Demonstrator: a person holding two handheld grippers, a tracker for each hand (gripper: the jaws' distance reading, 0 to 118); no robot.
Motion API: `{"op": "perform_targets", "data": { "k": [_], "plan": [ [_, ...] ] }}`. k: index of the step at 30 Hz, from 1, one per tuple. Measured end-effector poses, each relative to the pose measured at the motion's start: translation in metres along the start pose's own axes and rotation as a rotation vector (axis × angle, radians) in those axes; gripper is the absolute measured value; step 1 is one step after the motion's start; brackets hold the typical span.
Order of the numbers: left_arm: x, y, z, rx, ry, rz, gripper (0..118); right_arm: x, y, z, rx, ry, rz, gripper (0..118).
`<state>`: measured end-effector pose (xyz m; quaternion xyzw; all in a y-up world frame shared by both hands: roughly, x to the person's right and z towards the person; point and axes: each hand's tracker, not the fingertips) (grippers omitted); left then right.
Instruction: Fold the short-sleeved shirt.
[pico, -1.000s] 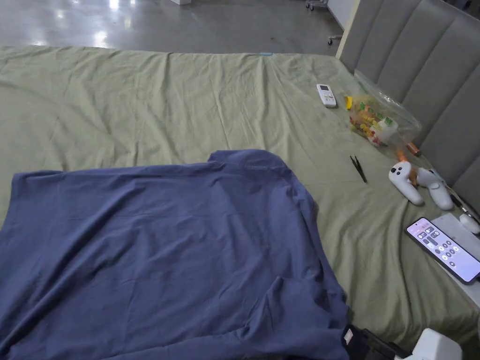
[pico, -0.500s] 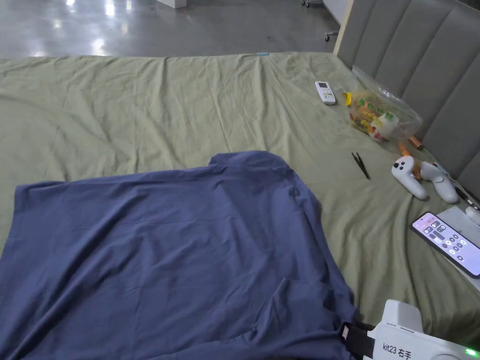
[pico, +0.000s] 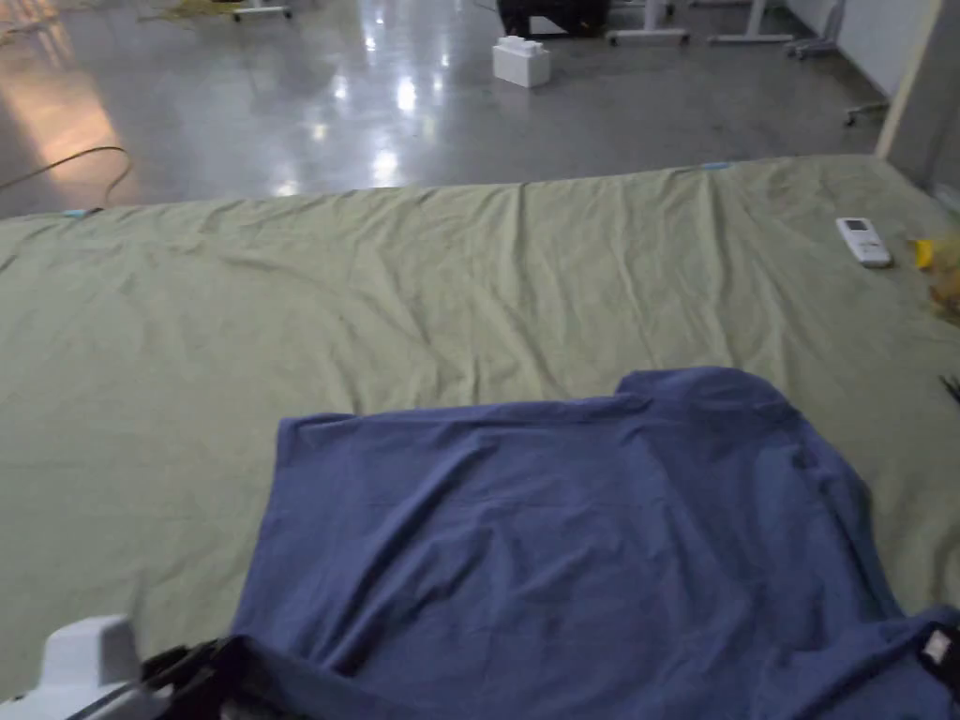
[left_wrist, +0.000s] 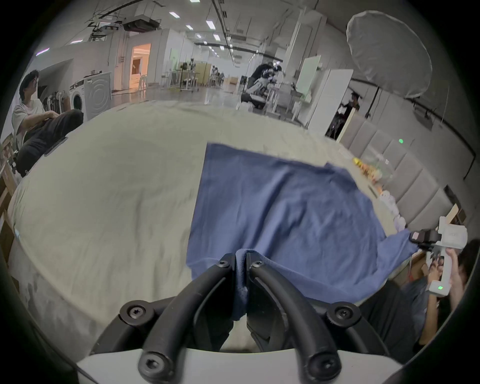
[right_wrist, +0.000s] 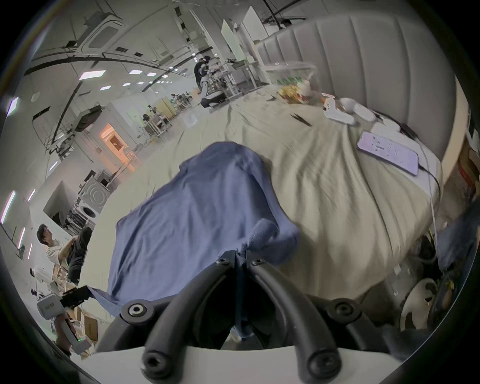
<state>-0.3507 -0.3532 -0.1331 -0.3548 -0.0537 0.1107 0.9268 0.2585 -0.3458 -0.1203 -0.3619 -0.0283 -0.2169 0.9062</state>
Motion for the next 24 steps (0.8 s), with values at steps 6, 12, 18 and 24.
{"op": "perform_targets", "data": {
  "k": [6, 12, 18, 24],
  "plan": [
    [-0.008, 0.059, -0.063, -0.009, 0.023, 0.01, 8, -0.005, 0.065, -0.063, 0.004, 0.026, -0.094, 7],
    [-0.024, 0.067, -0.136, -0.09, 0.115, 0.104, 18, 0.002, 0.085, -0.148, -0.1, -0.015, -0.087, 7],
    [-0.03, 0.062, -0.124, -0.065, 0.152, 0.084, 97, 0.005, 0.077, -0.153, -0.158, -0.097, 0.011, 83],
    [-0.011, 0.08, -0.01, 0.199, 0.07, -0.047, 97, 0.0, 0.079, -0.056, 0.053, 0.023, 0.088, 86]
  ]
}}
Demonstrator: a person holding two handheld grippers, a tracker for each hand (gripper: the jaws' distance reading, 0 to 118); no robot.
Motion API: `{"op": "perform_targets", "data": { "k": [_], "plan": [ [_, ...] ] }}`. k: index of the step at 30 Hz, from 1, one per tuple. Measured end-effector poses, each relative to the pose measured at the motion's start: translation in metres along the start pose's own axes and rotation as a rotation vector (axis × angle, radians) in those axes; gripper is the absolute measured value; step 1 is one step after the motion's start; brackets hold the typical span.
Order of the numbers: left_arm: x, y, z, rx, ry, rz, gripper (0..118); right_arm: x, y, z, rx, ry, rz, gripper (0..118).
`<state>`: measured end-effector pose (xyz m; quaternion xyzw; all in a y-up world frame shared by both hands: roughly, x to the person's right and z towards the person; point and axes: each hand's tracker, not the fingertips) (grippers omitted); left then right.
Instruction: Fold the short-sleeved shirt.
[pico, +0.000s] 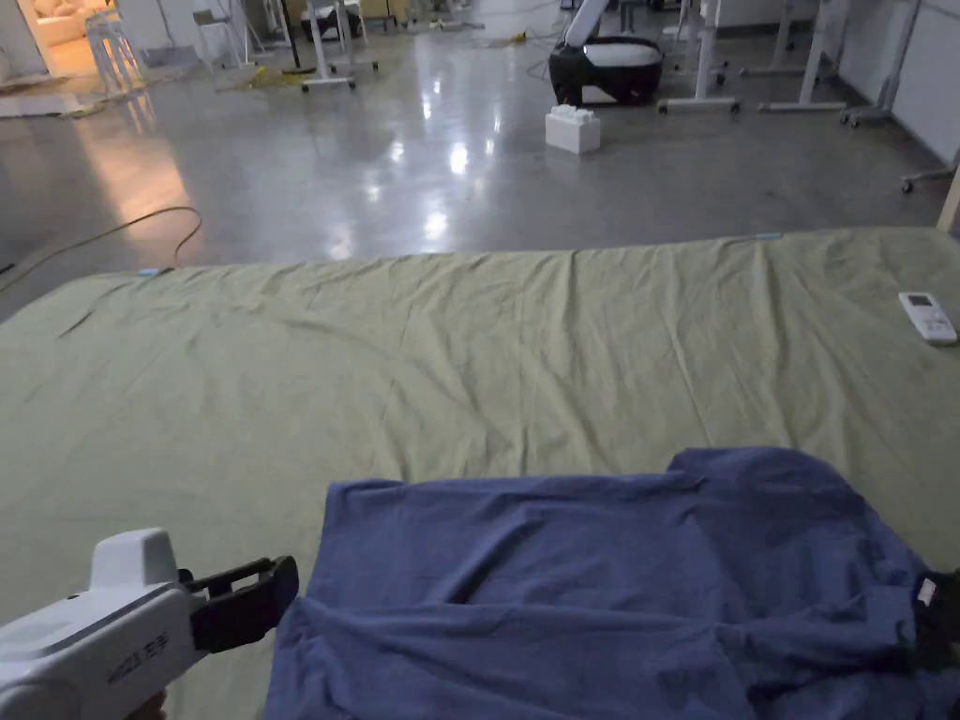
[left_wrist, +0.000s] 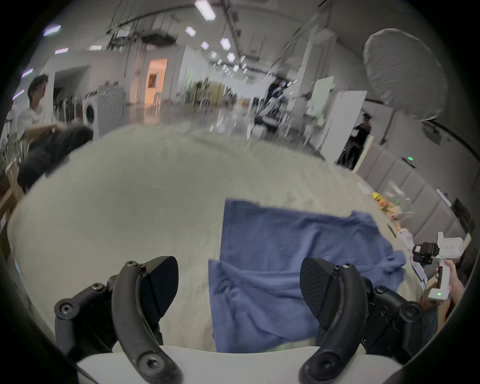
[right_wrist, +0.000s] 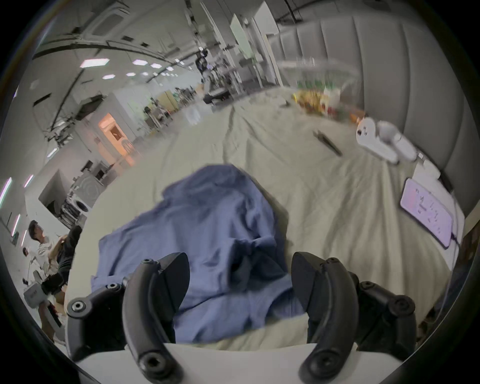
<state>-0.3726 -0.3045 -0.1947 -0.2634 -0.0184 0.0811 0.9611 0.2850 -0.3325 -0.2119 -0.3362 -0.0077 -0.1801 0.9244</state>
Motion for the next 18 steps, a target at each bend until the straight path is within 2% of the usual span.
{"op": "perform_targets", "data": {
  "k": [2, 5, 8, 13, 14, 15, 16, 17, 18],
  "plan": [
    [0.014, 0.012, 0.046, 0.111, 0.01, -0.09, 97, -0.025, 0.0, 0.046, 0.098, 0.086, 0.091, 87],
    [0.044, 0.018, 0.111, 0.24, 0.022, -0.166, 97, -0.054, -0.009, 0.106, 0.283, 0.139, 0.194, 88],
    [0.068, 0.009, 0.166, 0.336, 0.043, -0.24, 97, -0.089, -0.027, 0.157, 0.428, 0.129, 0.286, 88],
    [0.094, -0.013, 0.234, 0.487, 0.078, -0.307, 93, -0.12, -0.057, 0.201, 0.559, 0.134, 0.395, 86],
    [0.099, -0.016, 0.246, 0.525, 0.063, -0.329, 86, -0.13, -0.062, 0.208, 0.591, 0.138, 0.425, 85],
    [0.1, -0.017, 0.253, 0.554, 0.036, -0.348, 72, -0.136, -0.065, 0.214, 0.614, 0.144, 0.455, 84],
    [0.105, -0.016, 0.261, 0.548, 0.012, -0.357, 60, -0.141, -0.07, 0.217, 0.568, 0.147, 0.415, 82],
    [0.11, -0.015, 0.267, 0.54, 0.016, -0.362, 48, -0.145, -0.073, 0.221, 0.55, 0.158, 0.396, 77],
    [0.114, -0.015, 0.272, 0.549, 0.022, -0.371, 33, -0.14, -0.074, 0.221, 0.546, 0.187, 0.393, 64]
  ]
}}
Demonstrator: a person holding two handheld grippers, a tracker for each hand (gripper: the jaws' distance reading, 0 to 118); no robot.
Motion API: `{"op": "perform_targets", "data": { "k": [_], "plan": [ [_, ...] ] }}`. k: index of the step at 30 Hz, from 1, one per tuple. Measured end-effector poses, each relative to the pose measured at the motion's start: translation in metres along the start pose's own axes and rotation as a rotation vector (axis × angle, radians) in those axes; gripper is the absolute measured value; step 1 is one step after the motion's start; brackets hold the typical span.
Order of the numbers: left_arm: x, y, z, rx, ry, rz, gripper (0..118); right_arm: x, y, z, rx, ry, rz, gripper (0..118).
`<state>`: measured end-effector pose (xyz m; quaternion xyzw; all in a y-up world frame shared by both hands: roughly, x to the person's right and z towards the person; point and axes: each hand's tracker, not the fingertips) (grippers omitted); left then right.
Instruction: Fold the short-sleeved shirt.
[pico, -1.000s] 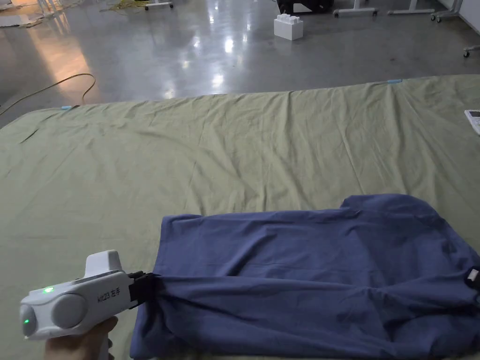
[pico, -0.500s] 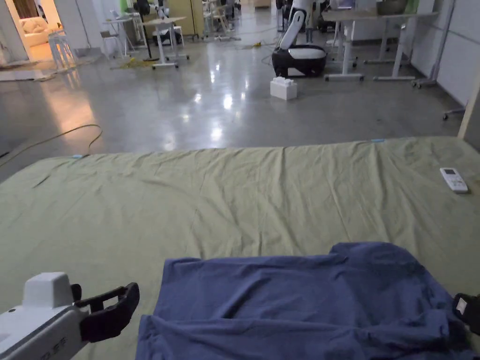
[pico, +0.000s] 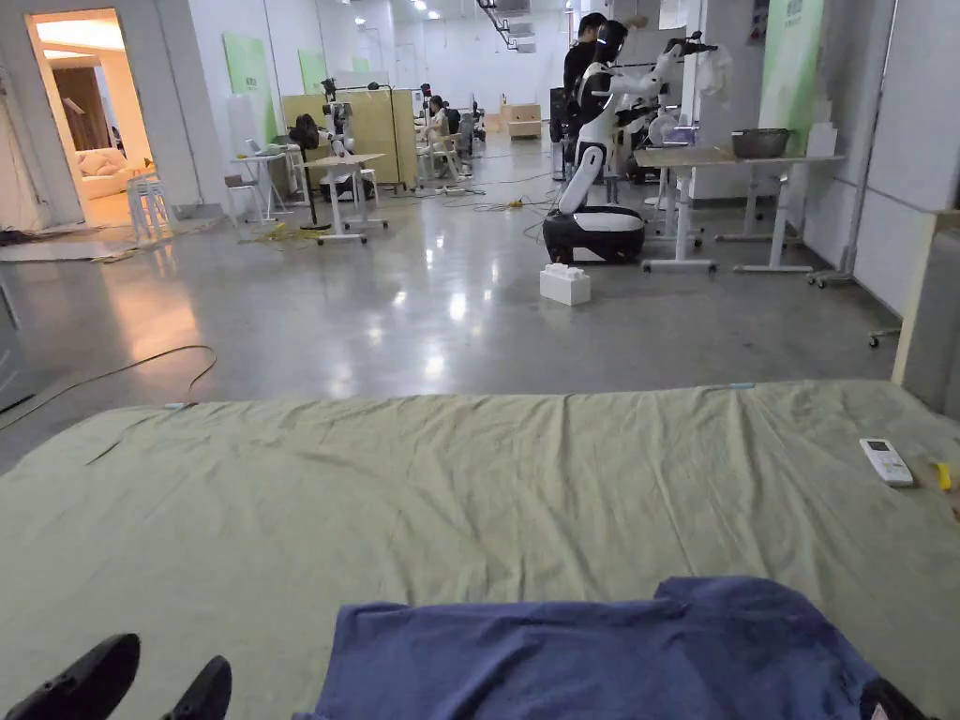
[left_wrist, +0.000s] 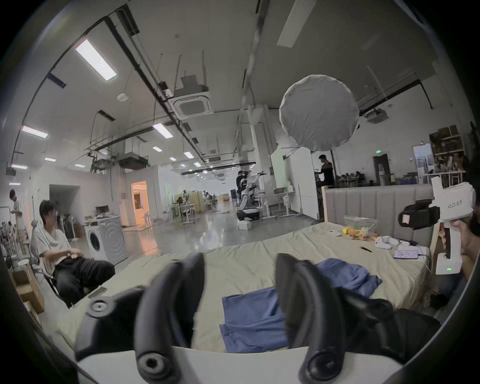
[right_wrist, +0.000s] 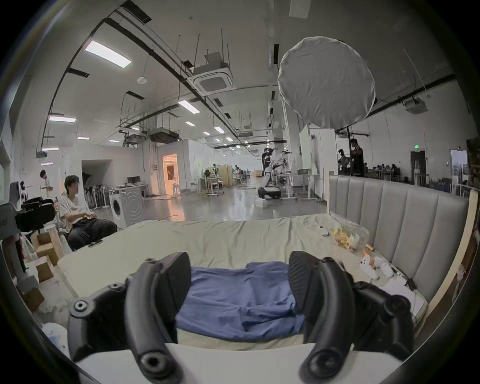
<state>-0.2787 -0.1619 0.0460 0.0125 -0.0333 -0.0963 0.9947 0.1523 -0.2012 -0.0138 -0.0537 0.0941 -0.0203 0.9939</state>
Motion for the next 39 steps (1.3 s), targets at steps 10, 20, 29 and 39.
{"op": "perform_targets", "data": {
  "k": [10, 20, 29, 39],
  "plan": [
    [0.008, -0.007, 0.005, -0.028, -0.04, 0.13, 0, -0.03, 0.008, 0.023, 0.069, 0.007, 0.128, 0],
    [0.006, -0.013, -0.006, -0.068, -0.042, 0.14, 0, -0.03, 0.01, 0.021, 0.078, -0.022, 0.101, 0],
    [-0.013, -0.057, -0.05, -0.228, -0.033, 0.214, 0, -0.022, -0.005, 0.007, 0.017, -0.021, 0.075, 0],
    [-0.053, -0.212, -0.178, -0.675, -0.012, 0.583, 63, -0.008, -0.036, -0.016, -0.148, -0.046, 0.026, 0]
  ]
}}
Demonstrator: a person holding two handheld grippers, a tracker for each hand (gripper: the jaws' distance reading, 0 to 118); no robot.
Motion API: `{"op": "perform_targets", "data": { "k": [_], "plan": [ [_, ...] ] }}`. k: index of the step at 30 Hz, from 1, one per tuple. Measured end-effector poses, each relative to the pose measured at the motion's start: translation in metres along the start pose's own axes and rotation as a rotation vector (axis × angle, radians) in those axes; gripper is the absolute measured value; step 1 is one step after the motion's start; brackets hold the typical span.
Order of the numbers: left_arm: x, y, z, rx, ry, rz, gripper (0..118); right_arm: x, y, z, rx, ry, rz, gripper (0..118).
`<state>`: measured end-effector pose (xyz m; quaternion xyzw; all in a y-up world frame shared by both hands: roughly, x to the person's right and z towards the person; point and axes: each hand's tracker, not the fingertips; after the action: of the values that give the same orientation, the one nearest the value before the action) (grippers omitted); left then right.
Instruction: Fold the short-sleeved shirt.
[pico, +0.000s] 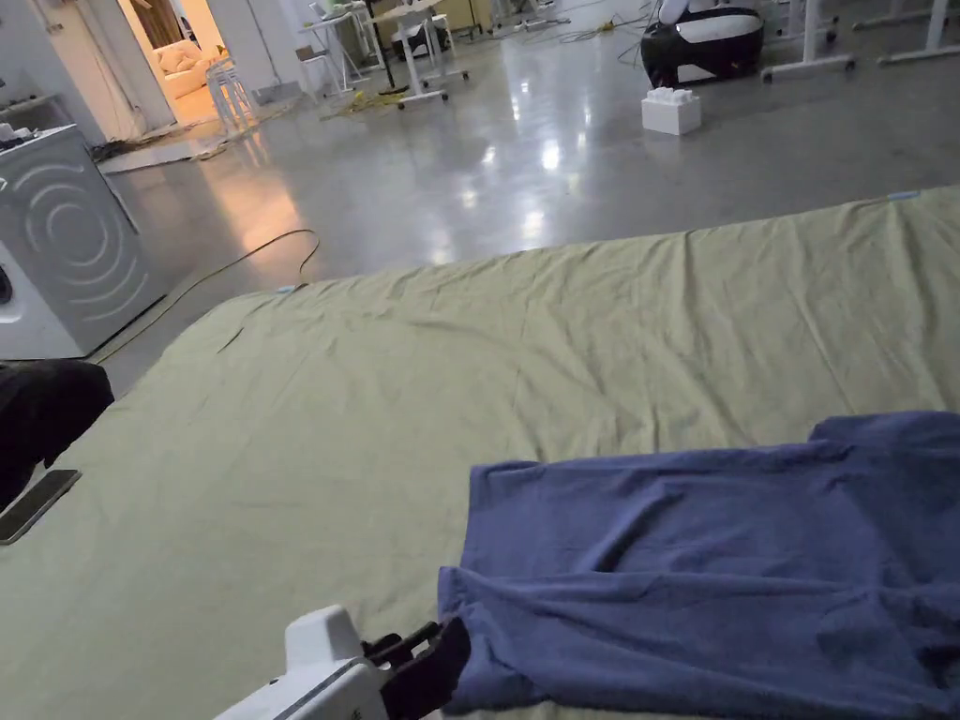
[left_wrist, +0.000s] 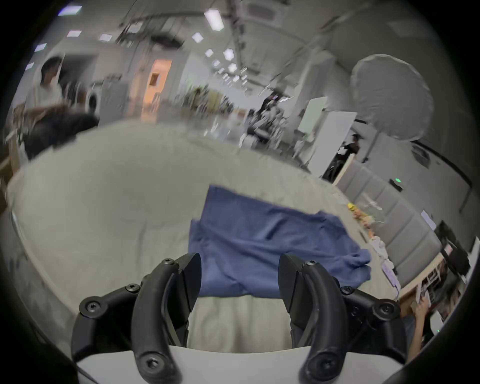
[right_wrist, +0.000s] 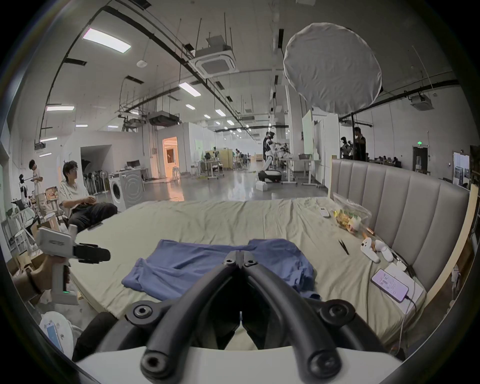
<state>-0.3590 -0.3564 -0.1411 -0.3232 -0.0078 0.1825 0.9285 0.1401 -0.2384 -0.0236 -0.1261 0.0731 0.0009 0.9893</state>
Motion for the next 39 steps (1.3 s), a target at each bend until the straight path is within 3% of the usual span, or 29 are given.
{"op": "perform_targets", "data": {
  "k": [5, 7, 8, 9, 10, 13, 17, 18, 19, 21, 22, 25, 31, 34, 35, 37, 39],
  "plan": [
    [-0.018, -0.01, -0.08, -0.201, 0.091, 0.036, 62, 0.011, -0.014, -0.01, -0.065, -0.008, -0.037, 0],
    [-0.026, -0.017, -0.1, -0.244, 0.096, 0.034, 56, 0.014, -0.02, -0.011, -0.086, -0.02, -0.035, 0],
    [-0.024, -0.019, -0.105, -0.264, 0.076, 0.032, 45, 0.016, -0.022, -0.012, -0.094, -0.023, -0.036, 0],
    [-0.02, -0.021, -0.109, -0.273, 0.081, 0.02, 17, 0.017, -0.024, -0.013, -0.102, -0.025, -0.039, 0],
    [-0.006, -0.023, -0.103, -0.284, 0.092, -0.015, 5, 0.018, -0.027, -0.014, -0.112, -0.026, -0.044, 0],
    [0.015, -0.021, -0.109, -0.292, 0.168, -0.161, 5, 0.018, -0.03, -0.016, -0.128, -0.034, -0.043, 0],
    [0.008, -0.017, -0.125, -0.341, 0.169, -0.184, 5, 0.032, -0.038, -0.029, -0.146, -0.076, -0.024, 1],
    [0.01, -0.016, -0.12, -0.347, 0.167, -0.18, 5, 0.039, -0.042, -0.035, -0.151, -0.121, -0.015, 6],
    [0.011, -0.015, -0.119, -0.354, 0.166, -0.178, 5, 0.049, -0.049, -0.047, -0.177, -0.192, -0.029, 20],
    [0.011, -0.015, -0.12, -0.363, 0.163, -0.184, 5, 0.076, -0.074, -0.074, -0.323, -0.266, -0.155, 69],
    [0.009, -0.017, -0.12, -0.368, 0.163, -0.19, 5, 0.087, -0.084, -0.089, -0.351, -0.277, -0.149, 72],
    [0.009, -0.012, -0.122, -0.384, 0.197, -0.196, 5, 0.119, -0.114, -0.128, -0.414, -0.235, -0.259, 72],
    [0.021, -0.014, -0.126, -0.421, 0.201, -0.266, 5, 0.162, -0.151, -0.205, -0.479, -0.277, -0.494, 71],
    [0.018, -0.013, -0.127, -0.418, 0.203, -0.269, 5, 0.163, -0.154, -0.228, -0.494, -0.274, -0.467, 70],
    [0.017, -0.013, -0.126, -0.421, 0.198, -0.261, 5, 0.16, -0.156, -0.235, -0.541, -0.293, -0.423, 70],
    [0.015, -0.012, -0.124, -0.415, 0.192, -0.244, 5, 0.142, -0.153, -0.236, -0.557, -0.35, -0.287, 42],
    [0.01, -0.015, -0.124, -0.392, 0.188, -0.221, 5, 0.13, -0.152, -0.233, -0.538, -0.277, -0.226, 13]
  ]
}}
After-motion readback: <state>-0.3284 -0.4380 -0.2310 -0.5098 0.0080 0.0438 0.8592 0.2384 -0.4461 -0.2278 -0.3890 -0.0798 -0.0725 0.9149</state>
